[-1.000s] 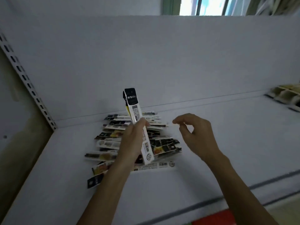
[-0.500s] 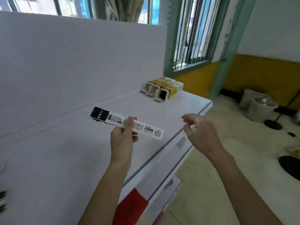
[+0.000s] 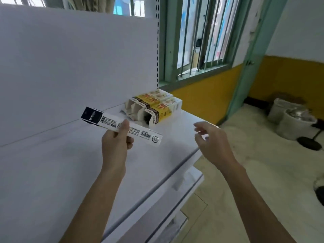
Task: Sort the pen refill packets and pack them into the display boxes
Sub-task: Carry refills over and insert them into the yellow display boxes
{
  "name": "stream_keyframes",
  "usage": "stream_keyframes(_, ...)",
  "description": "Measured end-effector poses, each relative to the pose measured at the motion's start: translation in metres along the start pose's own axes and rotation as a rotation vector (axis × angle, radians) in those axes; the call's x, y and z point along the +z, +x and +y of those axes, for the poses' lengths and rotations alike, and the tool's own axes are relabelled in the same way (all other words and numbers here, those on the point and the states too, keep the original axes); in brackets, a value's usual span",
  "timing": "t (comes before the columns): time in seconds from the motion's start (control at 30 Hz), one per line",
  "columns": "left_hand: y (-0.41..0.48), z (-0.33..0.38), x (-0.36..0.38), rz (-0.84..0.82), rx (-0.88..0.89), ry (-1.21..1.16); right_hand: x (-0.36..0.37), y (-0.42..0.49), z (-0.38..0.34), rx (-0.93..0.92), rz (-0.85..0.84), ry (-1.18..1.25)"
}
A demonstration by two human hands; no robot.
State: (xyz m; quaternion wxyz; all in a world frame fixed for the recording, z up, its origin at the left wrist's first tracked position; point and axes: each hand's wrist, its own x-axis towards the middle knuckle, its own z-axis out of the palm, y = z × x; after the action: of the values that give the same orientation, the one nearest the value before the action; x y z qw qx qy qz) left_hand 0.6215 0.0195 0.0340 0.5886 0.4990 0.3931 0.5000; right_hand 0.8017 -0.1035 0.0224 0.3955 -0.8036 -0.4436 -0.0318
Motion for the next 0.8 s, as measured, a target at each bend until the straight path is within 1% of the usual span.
stream_keyframes(0.07, 0.013, -0.001, 0.022, 0.042, 0.005, -0.036, 0.0, 0.033, 0.011, -0.05, -0.04, 0.001)
stream_keyframes(0.17, 0.029, -0.003, 0.058, 0.074, 0.037, -0.04, -0.004, 0.079, 0.029, -0.13, -0.014, 0.009)
stream_keyframes(0.27, 0.038, -0.003, 0.079, 0.11, 0.068, -0.017, 0.002, 0.114, 0.043, -0.154, -0.039, 0.037)
stream_keyframes(0.33, 0.048, -0.002, 0.087, 0.187, 0.082, 0.003, 0.012, 0.142, 0.047, -0.194, -0.101, 0.06)
stream_keyframes(0.43, 0.063, 0.0, 0.095, 0.312, 0.134, 0.027, 0.029, 0.181, 0.046, -0.315, -0.195, 0.104)
stream_keyframes(0.6, 0.061, -0.006, 0.107, 0.592, 0.208, 0.088, 0.048, 0.219, 0.044, -0.526, -0.43, 0.141)
stream_keyframes(0.63, 0.059, -0.008, 0.108, 0.63, 0.217, 0.105, 0.053, 0.223, 0.044, -0.548, -0.494, 0.111)
stream_keyframes(0.7, 0.054, -0.012, 0.109, 0.691, 0.215, 0.141, 0.065, 0.229, 0.048, -0.606, -0.619, -0.028)
stream_keyframes(0.73, 0.052, -0.014, 0.108, 0.723, 0.208, 0.151, 0.071, 0.23, 0.051, -0.656, -0.655, -0.111)
stream_keyframes(0.8, 0.049, -0.018, 0.106, 0.786, 0.205, 0.169, 0.08, 0.234, 0.055, -0.744, -0.651, -0.23)
